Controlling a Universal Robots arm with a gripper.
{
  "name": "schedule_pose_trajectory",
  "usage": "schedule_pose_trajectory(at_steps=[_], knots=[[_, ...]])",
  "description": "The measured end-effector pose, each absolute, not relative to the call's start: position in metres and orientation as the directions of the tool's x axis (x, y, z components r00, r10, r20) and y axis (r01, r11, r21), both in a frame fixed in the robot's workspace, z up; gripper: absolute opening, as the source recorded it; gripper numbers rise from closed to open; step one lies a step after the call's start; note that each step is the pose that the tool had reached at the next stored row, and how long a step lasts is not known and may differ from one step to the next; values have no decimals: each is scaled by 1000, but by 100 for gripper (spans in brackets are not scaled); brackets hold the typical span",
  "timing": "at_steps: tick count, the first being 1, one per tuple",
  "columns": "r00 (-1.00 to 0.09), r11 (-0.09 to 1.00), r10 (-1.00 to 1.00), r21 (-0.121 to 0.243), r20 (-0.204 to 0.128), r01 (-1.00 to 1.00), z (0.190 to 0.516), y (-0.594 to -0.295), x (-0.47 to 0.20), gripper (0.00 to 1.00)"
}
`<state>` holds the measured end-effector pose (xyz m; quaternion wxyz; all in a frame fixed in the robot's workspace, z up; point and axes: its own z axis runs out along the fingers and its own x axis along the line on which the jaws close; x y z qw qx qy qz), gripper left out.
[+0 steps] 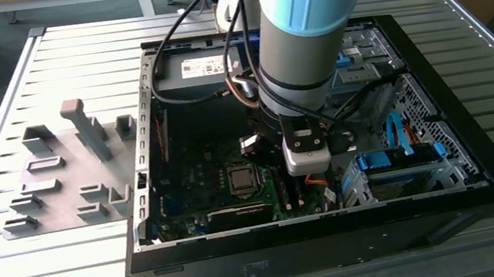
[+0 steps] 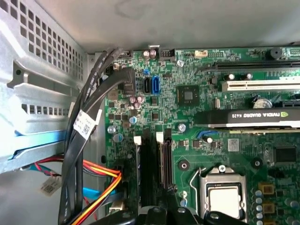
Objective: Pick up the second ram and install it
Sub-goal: 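Press down the second ram until it locks into place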
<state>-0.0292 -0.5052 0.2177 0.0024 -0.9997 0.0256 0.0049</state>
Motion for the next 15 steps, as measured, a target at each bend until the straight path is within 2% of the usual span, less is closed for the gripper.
schedule_pose_trajectory(at_steps=[6,15], knots=[[999,-999,-51,-4,-10,-51,218,-505,-29,11],[999,-999,-50,-10,-10,-50,242,-505,-29,11]])
